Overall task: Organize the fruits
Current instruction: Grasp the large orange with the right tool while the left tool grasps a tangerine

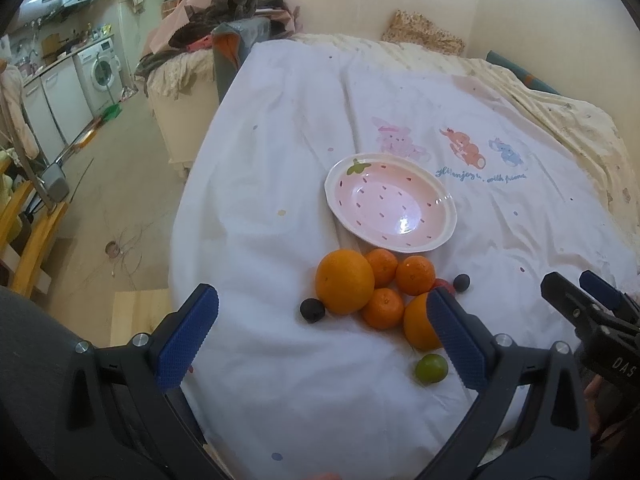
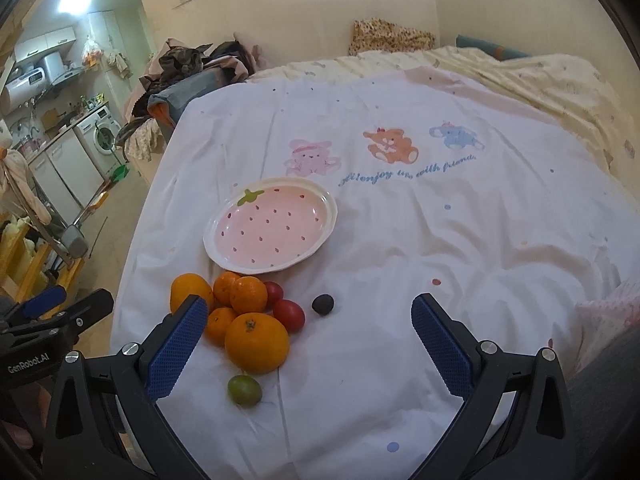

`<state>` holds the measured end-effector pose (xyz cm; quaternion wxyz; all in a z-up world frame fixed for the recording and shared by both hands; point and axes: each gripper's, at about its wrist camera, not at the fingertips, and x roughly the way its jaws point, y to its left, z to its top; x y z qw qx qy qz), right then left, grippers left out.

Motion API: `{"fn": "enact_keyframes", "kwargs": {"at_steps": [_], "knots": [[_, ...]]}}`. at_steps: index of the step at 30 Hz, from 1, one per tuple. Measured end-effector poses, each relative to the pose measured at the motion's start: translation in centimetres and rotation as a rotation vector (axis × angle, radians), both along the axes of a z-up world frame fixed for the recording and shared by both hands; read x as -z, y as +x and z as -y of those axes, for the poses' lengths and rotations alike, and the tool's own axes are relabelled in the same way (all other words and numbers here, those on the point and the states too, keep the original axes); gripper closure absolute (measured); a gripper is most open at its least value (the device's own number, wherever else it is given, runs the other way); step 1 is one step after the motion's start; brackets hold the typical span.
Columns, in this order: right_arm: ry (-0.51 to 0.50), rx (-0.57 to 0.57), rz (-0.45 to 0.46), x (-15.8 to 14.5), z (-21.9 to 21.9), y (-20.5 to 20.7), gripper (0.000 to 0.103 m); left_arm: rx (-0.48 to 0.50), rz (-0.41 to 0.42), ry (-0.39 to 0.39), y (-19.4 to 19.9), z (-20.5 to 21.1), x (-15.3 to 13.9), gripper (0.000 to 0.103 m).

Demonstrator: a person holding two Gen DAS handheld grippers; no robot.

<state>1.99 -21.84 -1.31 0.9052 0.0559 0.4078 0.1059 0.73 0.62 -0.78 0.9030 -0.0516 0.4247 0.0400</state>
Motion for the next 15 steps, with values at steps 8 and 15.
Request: {"fn": "enact_keyframes", "kwargs": {"at_steps": [8,15], "knots": [[0.077,-0.042,-0.129,0.3,1.0,3.1,0.0,-0.002,-0.077,0.009,3.0,-0.6,-1.0,0.0],[0.151,-0.078,-0.368,3.4,0.8,6.8,0.0,0.0,-0.163,0.03,6.7,-1.5,-1.0,0.0]]}}
